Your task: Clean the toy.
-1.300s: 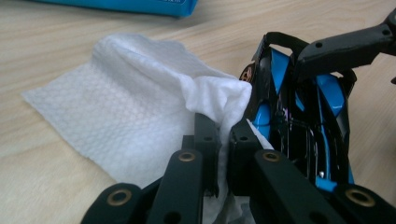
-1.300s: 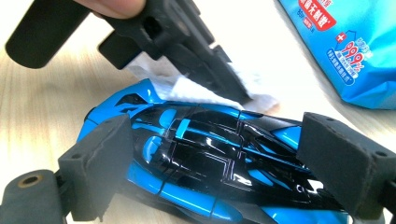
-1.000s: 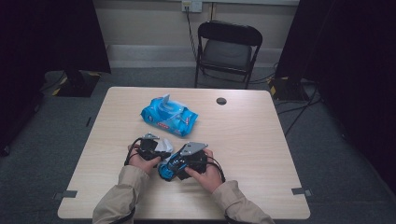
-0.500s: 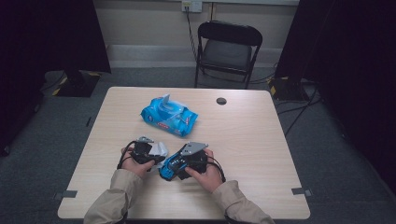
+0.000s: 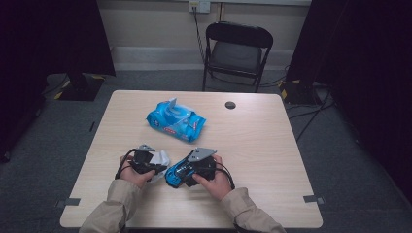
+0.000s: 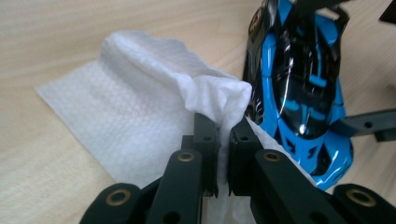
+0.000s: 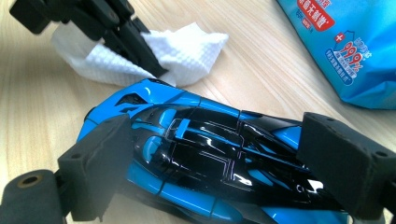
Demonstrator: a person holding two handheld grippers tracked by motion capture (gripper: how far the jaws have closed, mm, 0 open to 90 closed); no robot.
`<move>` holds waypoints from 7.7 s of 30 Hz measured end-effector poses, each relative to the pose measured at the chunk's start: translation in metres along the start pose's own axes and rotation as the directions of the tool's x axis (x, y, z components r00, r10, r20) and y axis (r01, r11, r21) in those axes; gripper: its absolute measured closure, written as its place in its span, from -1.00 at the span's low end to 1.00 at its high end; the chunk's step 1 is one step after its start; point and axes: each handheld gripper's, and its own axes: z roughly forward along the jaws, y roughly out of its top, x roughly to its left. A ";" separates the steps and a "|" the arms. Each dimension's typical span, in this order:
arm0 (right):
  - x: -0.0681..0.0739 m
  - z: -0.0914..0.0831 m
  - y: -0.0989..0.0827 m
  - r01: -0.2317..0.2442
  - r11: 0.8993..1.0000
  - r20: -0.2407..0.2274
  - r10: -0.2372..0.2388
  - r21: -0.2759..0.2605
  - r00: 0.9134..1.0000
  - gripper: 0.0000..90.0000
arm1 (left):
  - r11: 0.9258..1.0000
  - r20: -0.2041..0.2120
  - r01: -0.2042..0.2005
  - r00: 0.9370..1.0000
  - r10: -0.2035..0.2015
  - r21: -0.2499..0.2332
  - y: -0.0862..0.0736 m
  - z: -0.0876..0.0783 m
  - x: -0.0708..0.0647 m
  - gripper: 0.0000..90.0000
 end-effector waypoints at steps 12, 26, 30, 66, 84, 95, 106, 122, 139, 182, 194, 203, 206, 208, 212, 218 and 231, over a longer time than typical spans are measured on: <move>-0.001 0.000 -0.001 -0.002 1.000 -0.006 0.002 -0.009 1.000 -0.79 | 0.995 0.003 -0.017 1.000 0.018 -0.101 0.049 0.020 -0.013 0.86; -0.002 0.002 -0.002 -0.013 1.000 -0.008 0.013 -0.021 1.000 -0.83 | 0.991 0.013 0.008 1.000 -0.006 -0.133 0.066 0.080 -0.024 0.82; -0.002 0.002 -0.002 -0.014 1.000 -0.007 0.014 -0.022 1.000 -0.83 | 0.992 0.010 0.013 1.000 -0.012 -0.123 0.064 0.082 -0.024 0.85; -0.001 0.002 -0.002 -0.012 1.000 -0.007 0.012 -0.020 1.000 -0.83 | 0.999 0.010 0.008 1.000 -0.008 -0.032 0.027 0.047 -0.011 0.87; -0.001 0.002 -0.002 -0.012 1.000 -0.006 0.012 -0.023 1.000 -0.83 | 1.000 -0.017 -0.027 0.999 0.027 -0.003 0.012 0.026 -0.006 0.85; -0.001 0.002 -0.003 -0.012 1.000 -0.005 0.012 -0.024 1.000 -0.84 | 1.000 -0.011 -0.021 1.000 0.021 0.002 0.000 0.014 -0.002 0.86; -0.001 0.002 -0.003 -0.011 1.000 -0.004 0.011 -0.026 1.000 -0.84 | 1.000 -0.009 -0.011 1.000 0.011 -0.021 -0.001 0.001 -0.003 0.89; 0.000 0.002 -0.004 -0.010 0.999 -0.003 0.010 -0.033 1.000 -0.85 | 0.989 -0.015 -0.022 1.000 0.020 -0.145 0.062 0.043 -0.023 0.89; -0.001 0.003 -0.005 -0.010 0.999 -0.005 0.010 -0.040 1.000 -0.85 | 0.993 -0.020 0.038 0.999 -0.040 -0.108 0.064 0.084 -0.026 0.87; 0.001 0.003 -0.003 -0.009 0.999 -0.011 0.009 -0.033 1.000 -0.85 | 1.000 -0.039 -0.005 0.999 0.006 0.013 0.024 0.034 -0.014 0.88; 0.000 0.003 -0.003 -0.008 0.999 -0.010 0.008 -0.032 1.000 -0.85 | 1.000 -0.034 0.015 0.999 -0.014 0.017 0.011 0.022 -0.009 0.86; 0.000 0.003 -0.003 -0.009 0.999 -0.009 0.008 -0.032 1.000 -0.85 | 0.999 -0.029 0.021 0.999 -0.020 0.026 -0.004 0.009 -0.005 0.86; 0.000 0.003 -0.003 -0.009 0.999 -0.008 0.009 -0.031 1.000 -0.85 | 0.999 -0.023 0.028 0.999 -0.027 0.024 -0.009 0.005 -0.005 0.87; 0.000 0.003 -0.003 -0.009 0.999 -0.008 0.008 -0.031 1.000 -0.85 | 0.999 -0.020 0.028 0.999 -0.027 0.031 -0.012 0.001 -0.005 0.87; 0.000 0.003 -0.003 -0.008 0.999 -0.008 0.008 -0.032 1.000 -0.85 | 0.999 -0.014 0.023 1.000 -0.023 0.049 -0.017 -0.004 -0.007 0.87; 0.000 0.003 -0.004 -0.006 0.999 -0.007 0.006 -0.040 1.000 -0.85 | 0.999 -0.008 0.031 1.000 -0.031 0.043 -0.023 -0.011 -0.009 0.88; -0.006 -0.006 0.001 -0.059 0.998 -0.046 0.057 -0.031 0.997 -0.70 | 0.999 -0.005 -0.029 1.000 0.028 -0.034 0.014 -0.032 -0.025 0.89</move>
